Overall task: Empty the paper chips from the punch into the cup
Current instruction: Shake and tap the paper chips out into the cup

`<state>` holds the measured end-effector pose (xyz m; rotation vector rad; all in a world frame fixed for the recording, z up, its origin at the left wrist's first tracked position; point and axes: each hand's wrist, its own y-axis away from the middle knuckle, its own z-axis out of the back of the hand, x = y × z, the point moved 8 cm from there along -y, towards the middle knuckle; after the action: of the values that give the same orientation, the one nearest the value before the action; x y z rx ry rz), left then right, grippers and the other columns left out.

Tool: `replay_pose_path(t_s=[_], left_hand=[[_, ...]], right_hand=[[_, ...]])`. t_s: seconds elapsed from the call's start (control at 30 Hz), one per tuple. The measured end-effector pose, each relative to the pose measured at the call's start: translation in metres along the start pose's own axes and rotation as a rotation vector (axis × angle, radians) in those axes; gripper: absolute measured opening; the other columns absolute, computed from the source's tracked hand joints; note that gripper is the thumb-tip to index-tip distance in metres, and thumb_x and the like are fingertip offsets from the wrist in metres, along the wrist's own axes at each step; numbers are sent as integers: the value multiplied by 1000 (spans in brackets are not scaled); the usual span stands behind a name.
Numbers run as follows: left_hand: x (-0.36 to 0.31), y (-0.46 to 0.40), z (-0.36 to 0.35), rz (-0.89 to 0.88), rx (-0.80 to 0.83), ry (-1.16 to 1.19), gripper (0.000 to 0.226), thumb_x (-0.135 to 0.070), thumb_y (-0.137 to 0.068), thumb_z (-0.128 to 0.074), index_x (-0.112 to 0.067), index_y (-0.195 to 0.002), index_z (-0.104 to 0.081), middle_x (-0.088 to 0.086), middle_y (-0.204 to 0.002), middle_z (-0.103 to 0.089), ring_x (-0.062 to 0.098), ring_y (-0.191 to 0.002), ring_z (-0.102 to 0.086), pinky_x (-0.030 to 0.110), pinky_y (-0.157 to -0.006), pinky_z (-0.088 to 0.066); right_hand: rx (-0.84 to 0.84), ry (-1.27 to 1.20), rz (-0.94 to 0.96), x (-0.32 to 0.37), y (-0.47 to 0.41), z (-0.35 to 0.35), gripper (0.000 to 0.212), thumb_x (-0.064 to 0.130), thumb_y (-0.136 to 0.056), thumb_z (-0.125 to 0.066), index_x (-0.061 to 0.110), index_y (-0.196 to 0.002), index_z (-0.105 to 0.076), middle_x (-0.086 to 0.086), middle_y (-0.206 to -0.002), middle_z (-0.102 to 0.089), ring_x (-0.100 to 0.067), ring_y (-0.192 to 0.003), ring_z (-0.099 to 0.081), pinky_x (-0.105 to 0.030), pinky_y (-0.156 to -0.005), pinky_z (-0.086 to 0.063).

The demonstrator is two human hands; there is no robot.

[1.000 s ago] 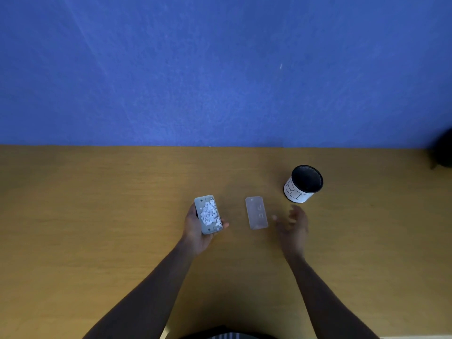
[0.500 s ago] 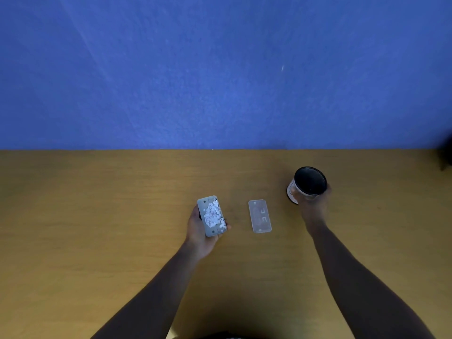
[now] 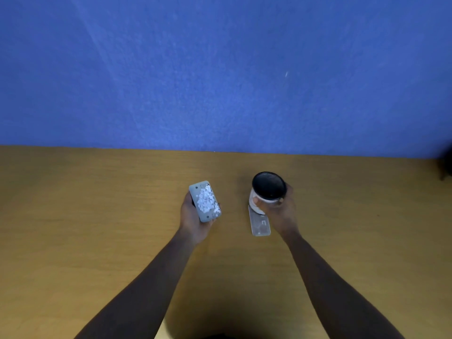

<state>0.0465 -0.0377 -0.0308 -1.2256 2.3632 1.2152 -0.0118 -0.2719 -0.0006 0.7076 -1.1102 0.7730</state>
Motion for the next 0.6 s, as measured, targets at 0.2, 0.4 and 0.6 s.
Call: replay_pose_path(t_s=[0.2,0.4,0.6], left_hand=[[-26,-2,-3,-108,-37,50,32,-43,-96,-40,-18,-95,-60,2,-81,-56,21,-72,-55,33,-60,-53],[-40,5,-8,-224,-46,3,34,-44,-97,-38,-17,-100,-59,0,-75,-57,21,-70,-58,52,-89,-47],[-42,11,-16,-278,-44,-74,47,-53,-99,-32,-17,-102,-62,1,-75,-62,19,-70,-62,43,-80,-50]], right_hand=[[206,46,10,14,36,-49,80,29,-64,-91,30,-129,-45,27,-109,-58,13,-99,-56,-6,-73,-47],[266,75,29,15,60,-77,79,30,-60,-92,31,-126,-49,21,-115,-63,12,-104,-58,-15,-82,-49],[299,105,81,25,68,-91,78,33,-59,-90,33,-125,-48,16,-119,-64,-1,-108,-61,-25,-86,-54]])
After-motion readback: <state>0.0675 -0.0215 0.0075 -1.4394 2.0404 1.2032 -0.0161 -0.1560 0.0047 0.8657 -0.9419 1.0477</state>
